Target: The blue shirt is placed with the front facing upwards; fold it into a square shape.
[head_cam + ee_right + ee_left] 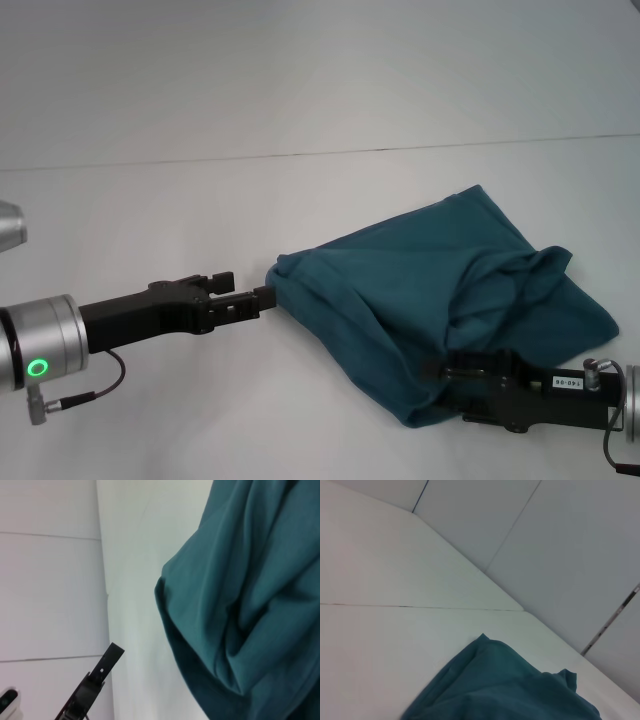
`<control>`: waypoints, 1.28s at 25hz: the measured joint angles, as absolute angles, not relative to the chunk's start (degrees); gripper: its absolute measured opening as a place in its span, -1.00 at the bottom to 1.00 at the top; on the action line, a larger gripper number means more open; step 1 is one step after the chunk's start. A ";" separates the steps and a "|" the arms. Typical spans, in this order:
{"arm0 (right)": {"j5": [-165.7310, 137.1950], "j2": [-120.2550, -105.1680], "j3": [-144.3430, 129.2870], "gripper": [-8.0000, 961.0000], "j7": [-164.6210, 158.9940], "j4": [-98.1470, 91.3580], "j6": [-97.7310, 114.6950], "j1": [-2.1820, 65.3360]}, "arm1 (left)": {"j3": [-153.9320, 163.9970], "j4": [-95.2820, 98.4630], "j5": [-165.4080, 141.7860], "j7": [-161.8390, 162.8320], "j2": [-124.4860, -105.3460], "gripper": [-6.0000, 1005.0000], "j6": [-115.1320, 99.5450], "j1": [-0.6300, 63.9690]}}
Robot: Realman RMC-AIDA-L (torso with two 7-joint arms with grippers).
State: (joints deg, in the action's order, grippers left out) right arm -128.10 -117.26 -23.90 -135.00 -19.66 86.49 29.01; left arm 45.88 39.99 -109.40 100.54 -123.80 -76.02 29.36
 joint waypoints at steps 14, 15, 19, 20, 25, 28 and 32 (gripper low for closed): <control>-126.76 -117.73 -23.65 -0.28 -135.34 -19.15 85.24 28.83 | 45.84 39.99 -109.33 100.54 -123.76 0.77 -75.84 29.37; -126.75 -117.76 -23.72 -0.33 -135.34 -19.15 85.22 28.84 | 45.82 39.99 -109.33 100.54 -123.76 0.77 -75.84 29.39; -126.65 -117.85 -23.69 -0.62 -135.03 -19.16 85.34 28.77 | 45.79 39.99 -109.33 100.54 -123.75 0.77 -75.61 29.44; -126.50 -117.85 -23.63 -0.77 -134.87 -19.16 85.46 28.72 | 45.76 39.99 -109.33 100.54 -123.75 0.77 -75.41 29.44; -123.06 -117.27 -23.56 -0.93 -133.73 -19.60 86.37 28.50 | 45.70 39.99 -109.26 100.54 -123.75 0.77 -75.09 29.44; -119.27 -116.34 -23.55 -0.94 -133.07 -20.23 86.62 28.49 | 45.69 39.99 -109.24 100.72 -123.75 0.77 -75.00 29.54; -114.90 -115.25 -23.55 -0.93 -131.69 -22.27 85.96 28.67 | 45.31 39.98 -109.24 101.00 -123.74 0.77 -74.90 29.80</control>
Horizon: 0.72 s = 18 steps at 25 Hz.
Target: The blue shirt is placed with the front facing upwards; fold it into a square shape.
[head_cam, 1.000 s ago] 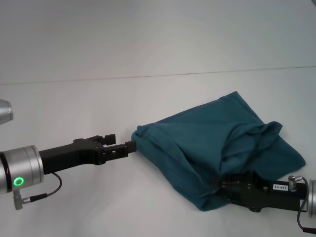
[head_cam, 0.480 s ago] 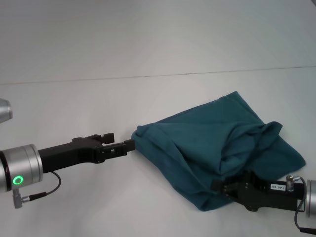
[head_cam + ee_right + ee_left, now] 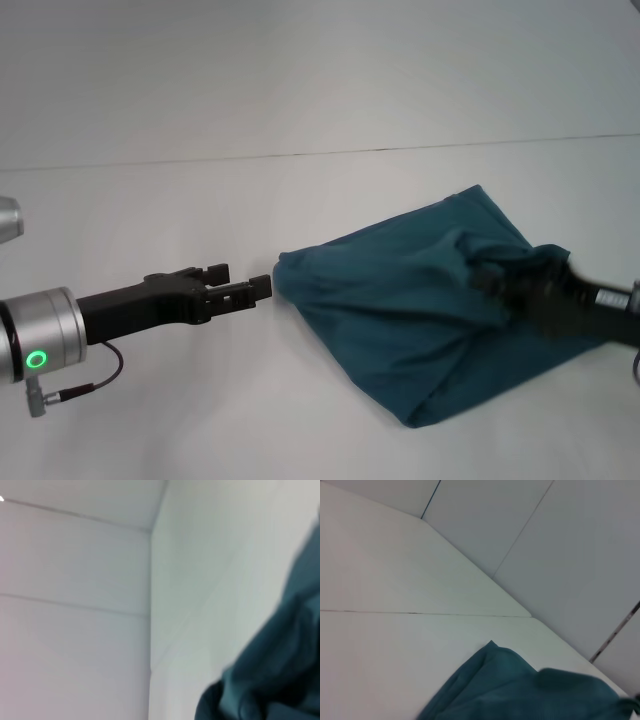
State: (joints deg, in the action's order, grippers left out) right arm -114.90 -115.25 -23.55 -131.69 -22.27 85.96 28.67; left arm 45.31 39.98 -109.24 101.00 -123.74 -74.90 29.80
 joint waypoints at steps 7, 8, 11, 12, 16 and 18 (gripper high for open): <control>-112.08 -114.98 -23.62 -0.92 -129.80 -25.46 80.13 30.25 | 45.26 39.91 -109.16 101.84 -123.75 0.77 -74.45 30.10; -111.63 -114.97 -23.62 -0.92 -129.40 -25.58 79.24 30.28 | 45.23 39.90 -109.16 102.04 -123.75 0.77 -74.41 30.11; -110.43 -114.45 -23.66 -0.91 -128.59 -25.79 76.87 30.47 | 45.10 39.90 -109.15 102.48 -123.66 0.77 -74.23 30.25; -110.15 -114.22 -23.66 -0.91 -128.35 -25.87 76.23 30.65 | 45.07 39.90 -109.15 102.55 -123.63 0.77 -74.05 30.34; -109.67 -113.81 -23.70 -0.90 -127.41 -26.10 73.89 32.02 | 45.07 39.90 -109.15 102.71 -123.66 0.77 -73.38 30.77; -109.65 -113.82 -23.94 -0.90 -127.06 -26.28 72.10 32.85 | 45.07 39.90 -109.15 102.72 -123.67 0.77 -73.14 30.99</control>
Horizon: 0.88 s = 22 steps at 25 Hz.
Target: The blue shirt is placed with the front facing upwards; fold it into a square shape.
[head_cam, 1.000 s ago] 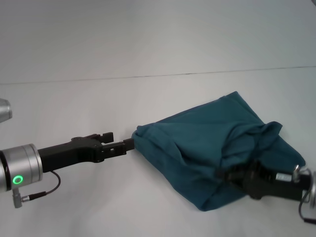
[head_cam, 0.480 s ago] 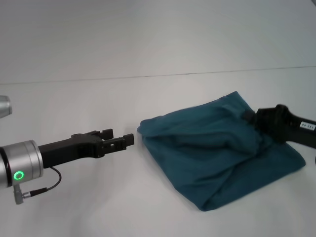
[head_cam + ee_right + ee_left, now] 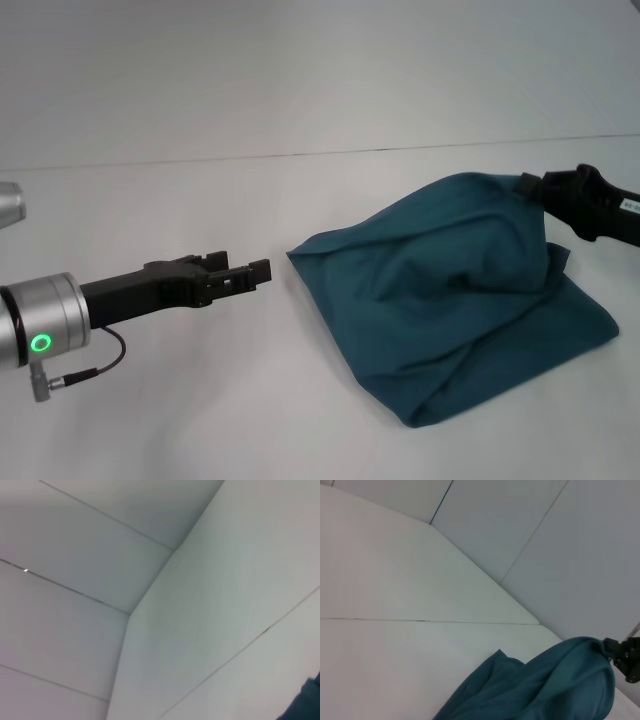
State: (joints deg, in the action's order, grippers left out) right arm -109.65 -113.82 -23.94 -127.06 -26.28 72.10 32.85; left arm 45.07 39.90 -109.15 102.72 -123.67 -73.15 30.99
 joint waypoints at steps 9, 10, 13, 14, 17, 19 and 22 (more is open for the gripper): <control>-109.83 -114.27 -24.27 -0.89 -126.15 -26.40 65.20 35.68 | 45.09 39.90 -109.16 103.70 -123.50 0.77 -72.81 31.53; -109.88 -114.30 -24.29 -0.89 -126.14 -26.40 64.40 35.89 | 45.09 39.90 -109.18 103.84 -123.50 0.77 -72.81 31.54; -110.00 -114.33 -24.39 -0.88 -126.08 -26.38 62.59 36.46 | 45.09 39.90 -109.27 104.11 -123.42 0.77 -72.81 31.55; -110.00 -114.34 -24.42 -0.88 -125.91 -26.36 62.14 36.66 | 45.09 39.90 -109.34 104.34 -123.37 0.77 -72.81 31.55; -109.99 -114.39 -24.49 -0.88 -125.24 -26.33 60.69 37.30 | 45.09 39.90 -109.44 104.63 -123.31 0.77 -72.75 31.55; -109.99 -114.44 -24.56 -0.87 -124.42 -26.14 59.91 37.91 | 45.09 39.90 -109.49 104.66 -123.31 0.77 -72.71 31.55; -109.85 -114.84 -24.65 -0.87 -121.80 -26.01 59.33 38.44 | 45.09 39.90 -109.55 104.71 -123.31 0.77 -72.68 31.55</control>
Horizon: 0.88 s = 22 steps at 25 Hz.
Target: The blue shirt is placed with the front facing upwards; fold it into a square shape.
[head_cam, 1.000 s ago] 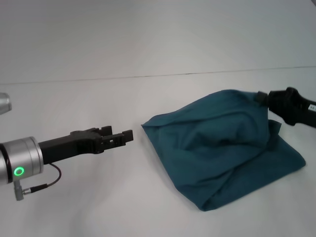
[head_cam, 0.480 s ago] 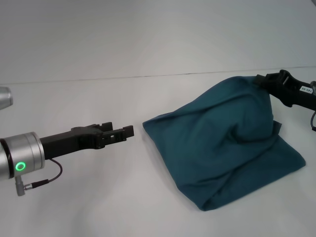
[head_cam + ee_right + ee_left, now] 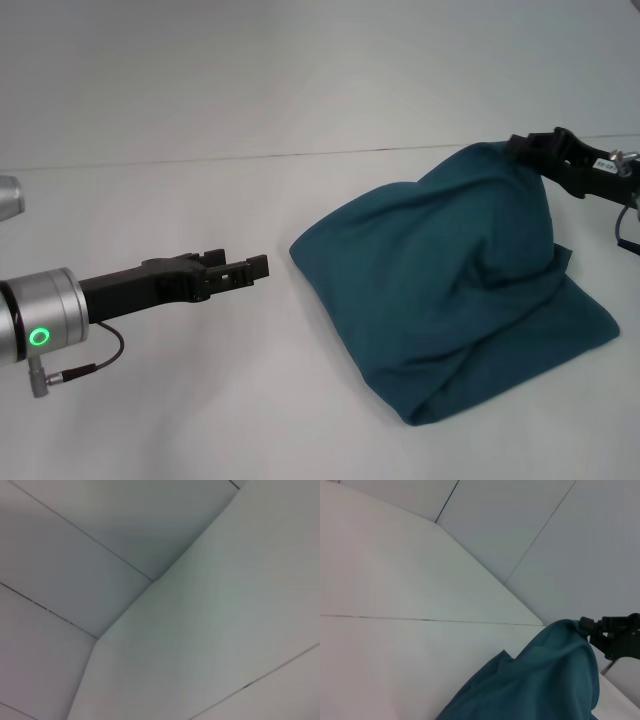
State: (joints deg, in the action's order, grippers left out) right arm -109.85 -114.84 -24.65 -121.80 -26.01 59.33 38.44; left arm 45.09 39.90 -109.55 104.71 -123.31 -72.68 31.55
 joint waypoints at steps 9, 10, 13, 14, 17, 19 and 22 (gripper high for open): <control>-105.84 -115.24 -24.05 -0.49 -113.46 -26.65 54.62 37.78 | 45.09 39.90 -109.60 104.91 -123.30 0.77 -72.07 31.53; -105.43 -115.03 -24.04 -0.44 -113.02 -26.79 54.24 37.58 | 45.08 39.90 -109.60 104.94 -123.30 0.77 -72.04 31.53; -105.41 -114.79 -24.34 -0.21 -112.21 -28.35 54.13 36.57 | 45.08 39.91 -109.60 104.99 -123.31 0.77 -71.98 31.55; -105.62 -114.79 -24.44 -0.11 -112.10 -28.94 54.33 36.15 | 45.09 39.90 -109.60 104.99 -123.31 0.77 -71.97 31.57; -106.43 -114.55 -24.60 0.25 -112.00 -30.47 55.90 34.05 | 45.19 39.90 -109.60 105.01 -123.31 0.77 -71.97 31.57; -107.21 -114.06 -24.66 0.60 -112.12 -30.79 57.74 32.29 | 45.27 39.90 -109.60 105.02 -123.31 0.77 -71.96 31.57; -109.77 -112.95 -24.71 0.72 -112.04 -31.44 62.06 29.75 | 45.37 39.90 -109.60 105.03 -123.31 0.77 -71.83 31.51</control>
State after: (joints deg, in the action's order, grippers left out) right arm -109.77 -112.95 -24.71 -112.04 -31.44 62.06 29.75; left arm 45.37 39.90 -109.60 105.03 -123.31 -71.83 31.51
